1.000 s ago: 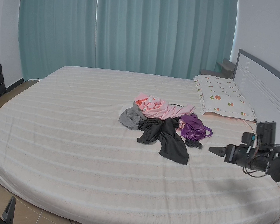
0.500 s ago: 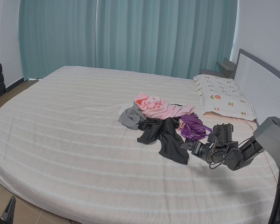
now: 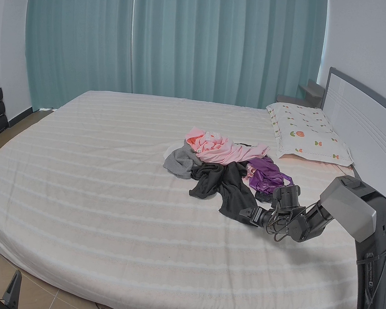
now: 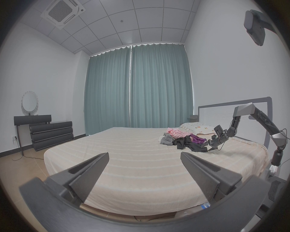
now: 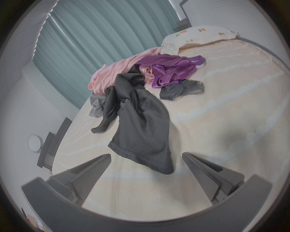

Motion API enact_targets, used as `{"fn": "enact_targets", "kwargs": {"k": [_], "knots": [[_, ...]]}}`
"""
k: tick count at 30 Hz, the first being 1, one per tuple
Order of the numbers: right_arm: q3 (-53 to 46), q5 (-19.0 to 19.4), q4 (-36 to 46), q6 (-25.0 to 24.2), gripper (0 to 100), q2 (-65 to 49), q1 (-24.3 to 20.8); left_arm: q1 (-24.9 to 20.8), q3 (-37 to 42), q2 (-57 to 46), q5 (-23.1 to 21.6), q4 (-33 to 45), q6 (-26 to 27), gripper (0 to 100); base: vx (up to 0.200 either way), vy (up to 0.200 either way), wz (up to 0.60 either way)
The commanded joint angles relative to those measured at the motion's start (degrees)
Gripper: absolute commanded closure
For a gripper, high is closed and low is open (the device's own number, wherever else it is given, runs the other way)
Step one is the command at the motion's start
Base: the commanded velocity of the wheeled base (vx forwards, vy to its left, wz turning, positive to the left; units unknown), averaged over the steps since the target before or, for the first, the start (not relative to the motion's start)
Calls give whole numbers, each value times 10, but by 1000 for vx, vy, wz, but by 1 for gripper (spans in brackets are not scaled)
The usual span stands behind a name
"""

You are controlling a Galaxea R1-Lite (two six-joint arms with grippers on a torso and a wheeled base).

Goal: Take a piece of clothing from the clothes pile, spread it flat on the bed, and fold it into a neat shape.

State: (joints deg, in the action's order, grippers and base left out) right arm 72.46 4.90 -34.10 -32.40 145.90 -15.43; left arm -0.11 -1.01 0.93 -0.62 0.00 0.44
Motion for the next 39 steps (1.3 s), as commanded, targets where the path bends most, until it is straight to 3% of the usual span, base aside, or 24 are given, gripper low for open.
{"fn": "enact_targets", "kwargs": {"k": [1, 19, 20, 27, 33, 37, 39], "knots": [[29, -1, -1, -20, 0, 32, -10, -1, 10, -8, 0, 0, 0, 0, 0, 0, 0], [139, -41, 20, -27, 0, 76, -13, 0, 10, -8, 0, 0, 0, 0, 0, 0, 0], [139, -41, 20, -27, 100, 76, -13, 0, 10, -8, 0, 0, 0, 0, 0, 0, 0], [144, -42, 15, -35, 100, 74, -17, 0, 10, -8, 0, 0, 0, 0, 0, 0, 0], [104, -35, 6, -82, 100, 40, -20, -1, 10, -8, 0, 0, 0, 0, 0, 0, 0], [11, -8, -72, -105, 100, -12, -20, 0, 10, -8, 0, 0, 0, 0, 0, 0, 0], [-65, -4, -154, -118, 100, -50, -21, 0, 10, -8, 0, 0, 0, 0, 0, 0, 0]]}}
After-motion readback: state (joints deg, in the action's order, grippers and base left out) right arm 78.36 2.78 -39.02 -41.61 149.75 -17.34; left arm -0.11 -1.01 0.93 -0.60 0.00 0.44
